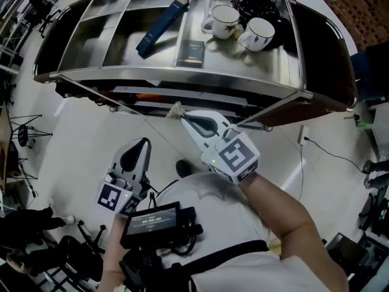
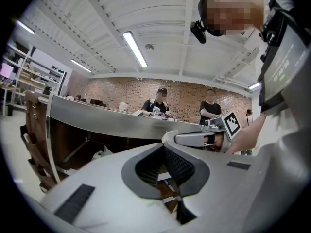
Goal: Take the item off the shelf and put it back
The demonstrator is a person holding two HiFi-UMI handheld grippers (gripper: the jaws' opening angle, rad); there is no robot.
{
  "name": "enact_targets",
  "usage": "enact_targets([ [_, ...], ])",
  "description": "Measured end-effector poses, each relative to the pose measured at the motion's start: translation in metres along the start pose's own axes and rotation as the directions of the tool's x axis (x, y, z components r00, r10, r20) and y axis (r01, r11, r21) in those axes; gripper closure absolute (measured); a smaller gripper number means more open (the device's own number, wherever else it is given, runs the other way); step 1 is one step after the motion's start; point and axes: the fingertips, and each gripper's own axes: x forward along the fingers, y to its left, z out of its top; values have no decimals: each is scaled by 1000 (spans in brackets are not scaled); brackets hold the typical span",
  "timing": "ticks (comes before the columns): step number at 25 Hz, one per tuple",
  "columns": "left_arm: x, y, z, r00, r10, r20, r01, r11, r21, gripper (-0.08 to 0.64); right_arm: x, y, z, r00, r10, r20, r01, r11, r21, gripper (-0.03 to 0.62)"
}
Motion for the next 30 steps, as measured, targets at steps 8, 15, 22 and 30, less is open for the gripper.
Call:
enact_targets([
  [8, 8, -21, 18, 995, -89, 35, 88, 996, 22, 551, -14, 18, 25, 998, 39, 41, -39, 999, 12, 592],
  [15, 14, -27, 23, 993, -113, 45, 112, 993, 21, 551, -18, 22, 32, 997, 55, 55, -56, 998, 24, 592],
  [22, 17, -30, 27, 991, -124, 46, 122, 992, 37, 552, -17, 20, 36, 995, 70, 66, -71, 997, 16, 592],
  [30, 19, -29, 31, 992, -116, 50, 113, 992, 47, 554, -15, 20, 40, 994, 80, 78, -82, 997, 16, 592],
])
